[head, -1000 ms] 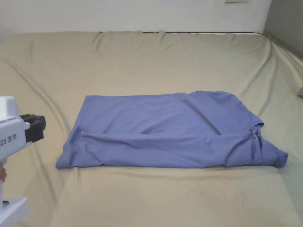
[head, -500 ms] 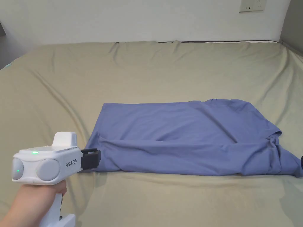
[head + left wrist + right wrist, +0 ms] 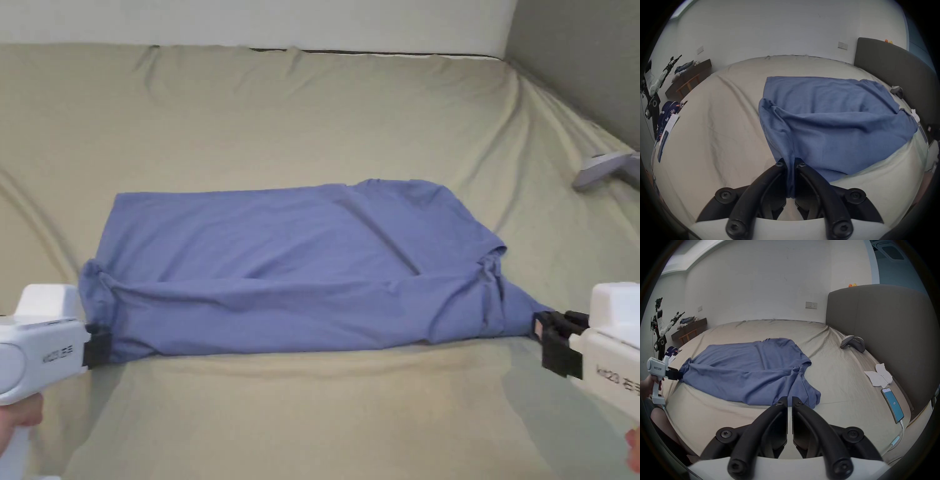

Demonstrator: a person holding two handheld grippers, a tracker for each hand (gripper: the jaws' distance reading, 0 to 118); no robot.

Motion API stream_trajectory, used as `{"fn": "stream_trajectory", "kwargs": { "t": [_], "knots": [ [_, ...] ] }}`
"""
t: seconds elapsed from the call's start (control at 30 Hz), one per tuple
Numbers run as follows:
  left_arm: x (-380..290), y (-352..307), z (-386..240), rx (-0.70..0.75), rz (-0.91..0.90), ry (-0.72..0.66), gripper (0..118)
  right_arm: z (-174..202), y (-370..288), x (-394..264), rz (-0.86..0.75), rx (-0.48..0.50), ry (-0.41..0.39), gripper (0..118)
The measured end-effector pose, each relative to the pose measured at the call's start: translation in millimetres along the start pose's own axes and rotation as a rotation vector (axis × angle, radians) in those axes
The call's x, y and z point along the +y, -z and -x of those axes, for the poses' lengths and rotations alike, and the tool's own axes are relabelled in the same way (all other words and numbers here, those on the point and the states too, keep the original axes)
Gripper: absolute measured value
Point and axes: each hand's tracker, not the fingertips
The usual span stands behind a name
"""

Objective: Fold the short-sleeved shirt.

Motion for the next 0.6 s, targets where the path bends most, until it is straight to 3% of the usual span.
{"fn": "stream_trajectory", "kwargs": {
  "t": [0.03, 0.07, 0.17, 0.2, 0.3, 0.37, 0.4, 0.47, 0.5, 0.53, 0.6],
  "knots": [
    [1, -6, 5, -0.016, -0.013, -0.035, 4, -3, 7, 0, 0.004, 0.005, -0.006, 6],
    [2, -10, 9, -0.028, -0.023, -0.064, 4, -5, 13, 1, 0.016, 0.02, -0.011, 18],
    [10, -26, 17, -0.049, -0.038, -0.138, 4, -17, 44, 3, 0.079, 0.016, -0.025, 102],
    [11, -28, 18, -0.053, -0.035, -0.145, 4, -21, 56, 5, 0.091, 0.022, -0.033, 108],
    [15, -27, 23, -0.096, -0.017, -0.222, 4, -30, 88, 7, 0.152, -0.052, -0.062, 99],
    [16, -24, 30, -0.124, 0.001, -0.316, 4, -39, 105, 4, 0.179, -0.059, -0.042, 82],
    [15, -23, 30, -0.115, 0.0, -0.302, 4, -42, 109, 2, 0.201, -0.026, -0.006, 65],
    [14, -22, 26, -0.102, 0.009, -0.229, 4, -46, 110, 0, 0.169, 0.078, 0.074, 14],
    [12, -20, 26, -0.103, 0.018, -0.212, 4, -43, 108, 0, 0.127, 0.08, 0.089, 14],
    [12, -21, 26, -0.106, 0.02, -0.214, 4, -37, 102, 2, 0.11, 0.022, 0.045, 13],
    [14, -28, 28, -0.123, 0.011, -0.23, 4, -35, 98, 3, 0.114, 0.022, 0.032, 13]
  ]
}}
